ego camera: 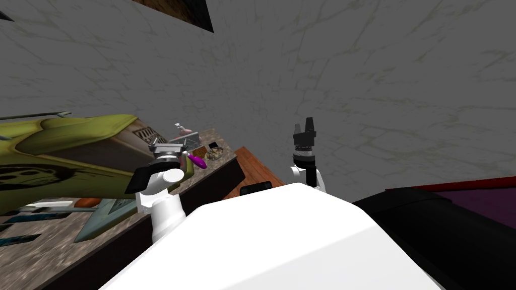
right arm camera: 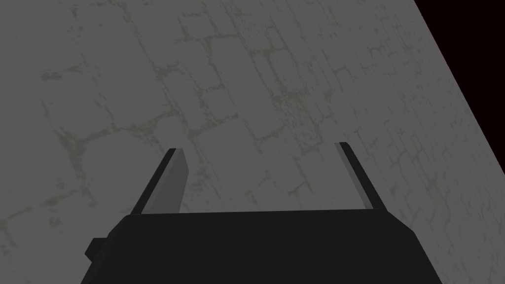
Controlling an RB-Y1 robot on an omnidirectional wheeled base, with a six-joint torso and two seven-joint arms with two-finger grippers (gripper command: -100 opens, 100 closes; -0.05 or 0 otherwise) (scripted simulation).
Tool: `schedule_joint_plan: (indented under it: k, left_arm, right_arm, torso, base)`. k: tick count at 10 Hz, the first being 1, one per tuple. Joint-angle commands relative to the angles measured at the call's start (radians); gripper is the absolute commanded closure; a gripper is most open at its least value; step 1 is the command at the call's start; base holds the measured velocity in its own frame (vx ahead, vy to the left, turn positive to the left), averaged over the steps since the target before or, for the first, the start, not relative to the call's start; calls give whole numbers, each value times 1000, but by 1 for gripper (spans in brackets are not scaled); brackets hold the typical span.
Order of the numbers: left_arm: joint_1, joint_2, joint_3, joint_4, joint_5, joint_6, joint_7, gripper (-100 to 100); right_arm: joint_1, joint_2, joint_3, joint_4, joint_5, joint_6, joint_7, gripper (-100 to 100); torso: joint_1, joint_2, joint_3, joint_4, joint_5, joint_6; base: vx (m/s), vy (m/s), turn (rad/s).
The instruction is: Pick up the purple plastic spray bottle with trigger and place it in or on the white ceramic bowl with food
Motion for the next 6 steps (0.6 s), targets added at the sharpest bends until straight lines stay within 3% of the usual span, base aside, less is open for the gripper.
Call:
schedule_joint_plan:
  k: [1, 2, 3, 4, 6]
  left_arm:
    - [-19, -20, 48, 31, 21, 50, 36, -100]
    - [-19, -20, 48, 31, 21, 60, 36, -100]
    - [-26, -31, 78, 52, 37, 92, 58, -100]
    - [-26, -31, 78, 52, 37, 92, 58, -100]
    - [-37, -55, 135, 93, 67, 151, 98, -100]
  right_arm:
    - [0, 0, 0, 0, 0, 0, 0, 0]
    - [0, 0, 0, 0, 0, 0, 0, 0]
    - [0, 0, 0, 0, 0, 0, 0, 0]
    - [0, 0, 0, 0, 0, 0, 0, 0]
    - [0, 0, 0, 0, 0, 0, 0, 0]
  torso:
    - [0, 0, 0, 0, 0, 0]
    - [-1, 0, 0, 0, 0, 0]
    - [0, 0, 0, 0, 0, 0]
    - [0, 0, 0, 0, 0, 0]
    - [1, 1, 1, 0, 0, 0]
  base:
    - [58, -100, 158]
    - [50, -81, 67]
    - [46, -79, 86]
    - [31, -71, 48]
    - [42, -85, 108]
